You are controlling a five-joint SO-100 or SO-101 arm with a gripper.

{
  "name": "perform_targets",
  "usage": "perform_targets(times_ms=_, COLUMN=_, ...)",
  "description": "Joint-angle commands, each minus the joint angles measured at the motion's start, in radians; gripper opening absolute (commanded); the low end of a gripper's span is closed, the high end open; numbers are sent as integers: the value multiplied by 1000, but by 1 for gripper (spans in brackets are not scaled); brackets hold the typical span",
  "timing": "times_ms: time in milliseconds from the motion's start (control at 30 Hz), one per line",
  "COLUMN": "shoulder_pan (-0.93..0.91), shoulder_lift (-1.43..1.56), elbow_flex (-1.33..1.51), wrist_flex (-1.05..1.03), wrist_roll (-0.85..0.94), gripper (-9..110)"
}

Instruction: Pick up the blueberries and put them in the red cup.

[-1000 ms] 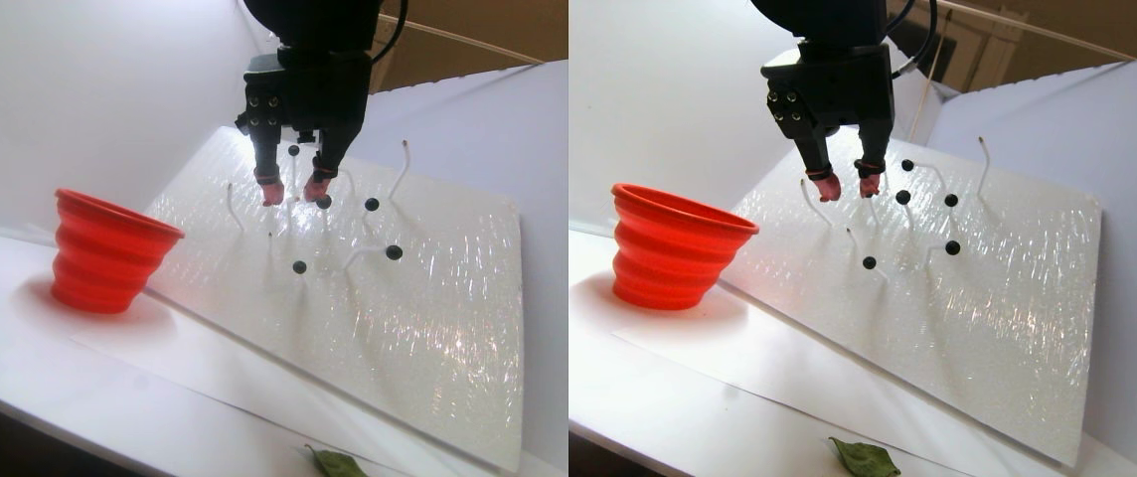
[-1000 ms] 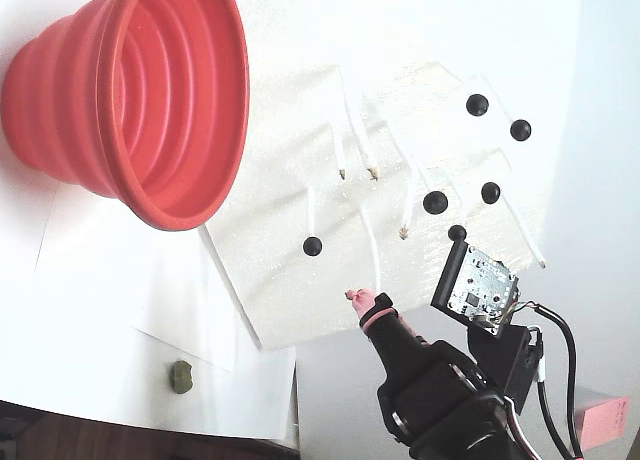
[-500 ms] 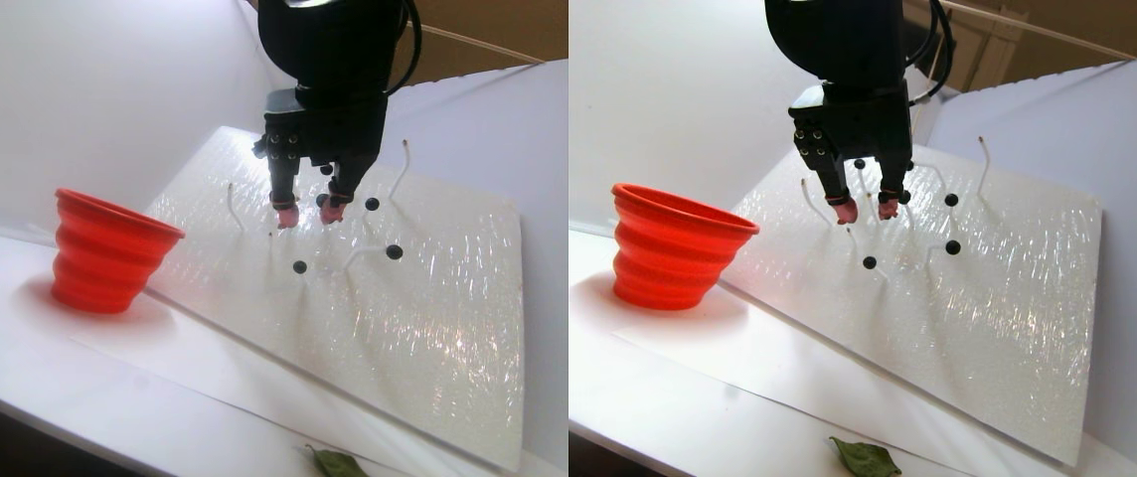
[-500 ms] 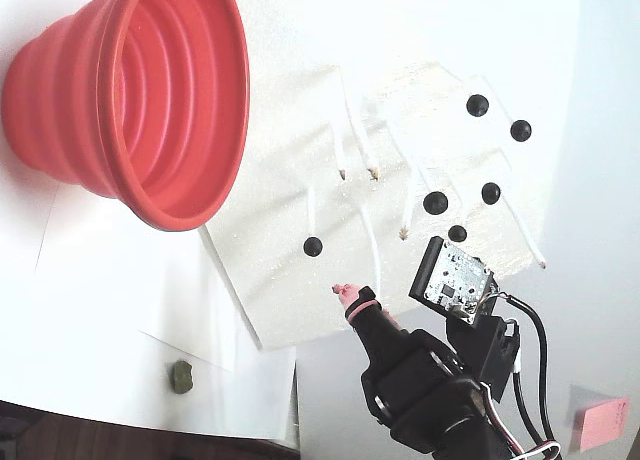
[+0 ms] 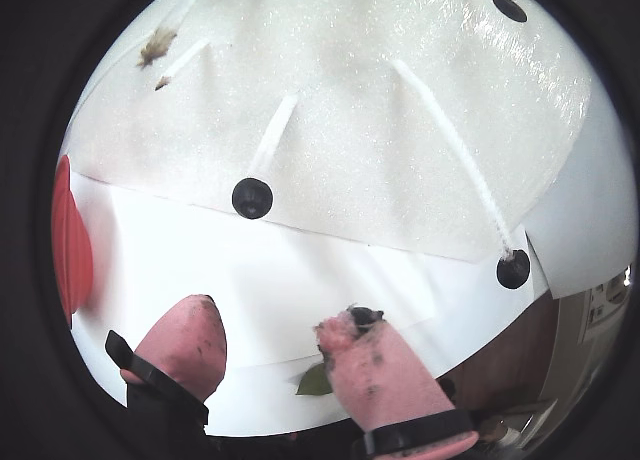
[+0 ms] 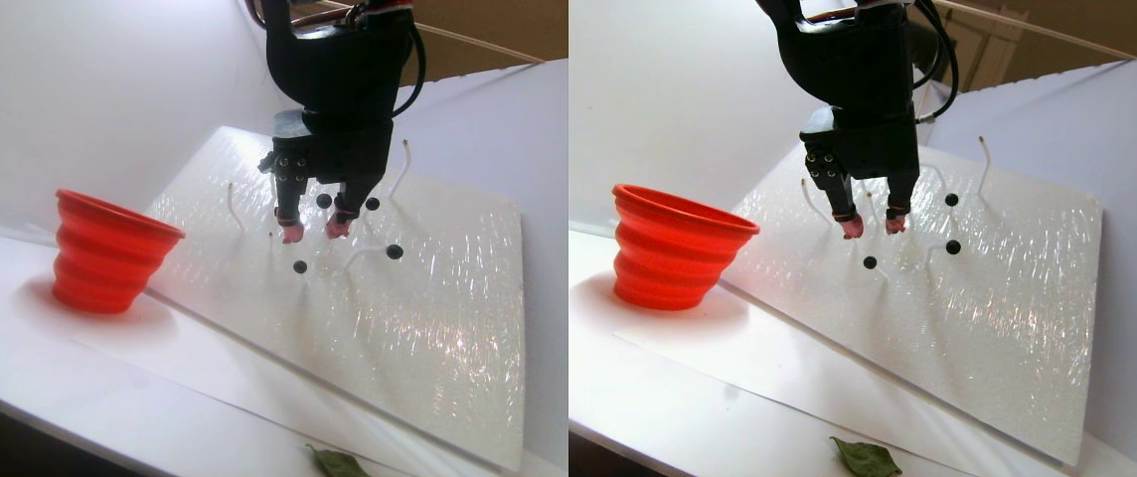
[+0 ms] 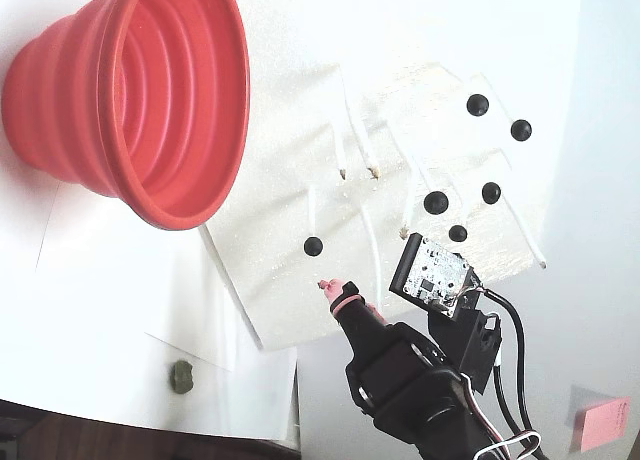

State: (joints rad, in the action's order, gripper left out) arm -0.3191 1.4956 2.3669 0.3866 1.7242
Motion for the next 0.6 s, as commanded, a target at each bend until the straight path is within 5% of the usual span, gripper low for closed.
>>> perform_targets(times_ms=0, shoulder_pan=-37, shoulder_lift=0, elbow_flex=-100, wrist_flex=41, wrist_roll=3, gripper=19)
perform_targets(times_ms=567, shoulder_pan=-11, shoulder_lift=-146, elbow_flex=-189, wrist_flex=124, wrist_roll=11, gripper=19)
